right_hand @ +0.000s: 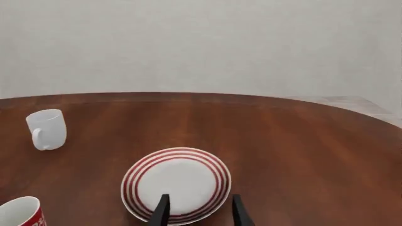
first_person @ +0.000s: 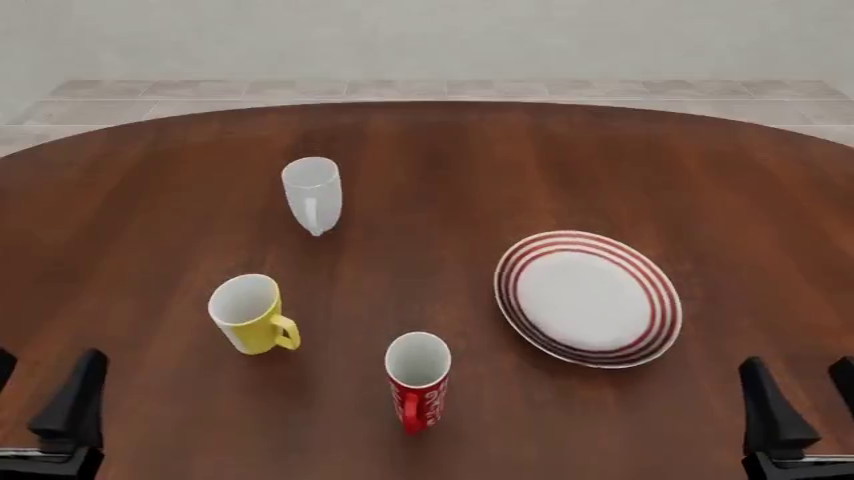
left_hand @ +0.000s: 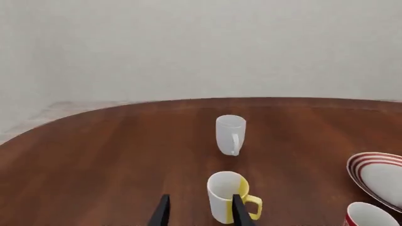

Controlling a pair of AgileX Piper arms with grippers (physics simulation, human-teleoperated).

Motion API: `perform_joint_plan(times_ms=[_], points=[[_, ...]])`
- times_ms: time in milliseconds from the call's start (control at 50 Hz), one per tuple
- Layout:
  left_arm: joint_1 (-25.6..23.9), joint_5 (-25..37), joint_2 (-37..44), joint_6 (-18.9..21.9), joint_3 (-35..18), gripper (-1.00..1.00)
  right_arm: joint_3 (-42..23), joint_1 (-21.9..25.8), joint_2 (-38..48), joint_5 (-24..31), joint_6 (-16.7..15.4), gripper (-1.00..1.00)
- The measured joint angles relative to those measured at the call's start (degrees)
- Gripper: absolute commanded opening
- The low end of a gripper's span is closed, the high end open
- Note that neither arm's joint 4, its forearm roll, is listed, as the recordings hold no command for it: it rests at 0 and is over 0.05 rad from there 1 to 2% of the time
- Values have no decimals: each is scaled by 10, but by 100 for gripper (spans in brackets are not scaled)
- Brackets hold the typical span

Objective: Pick up the red mug and put it on the plate

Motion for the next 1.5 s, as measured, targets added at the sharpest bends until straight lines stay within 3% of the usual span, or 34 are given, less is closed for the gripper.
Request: perform_joint_plan(times_ms=[360, 480, 680, 880, 1100, 1500], points=[[-20, 7, 11, -16, -16, 100, -2, 2, 14, -8, -4, 100], [-35, 15, 43, -23, -57, 100, -2, 2, 19, -12, -4, 100], [-66, 35, 155, -72, -150, 100, -2, -1, 19, -13, -1, 100], [-149, 61, 290, -125, -230, 100, -2, -5, 16, -12, 3, 100], [-230, 90, 338, -203, -291, 100, -3, -8, 11, -9, 6, 100], [-367, 107, 420, -236, -360, 100, -4, -13, 3, -5, 8, 100]])
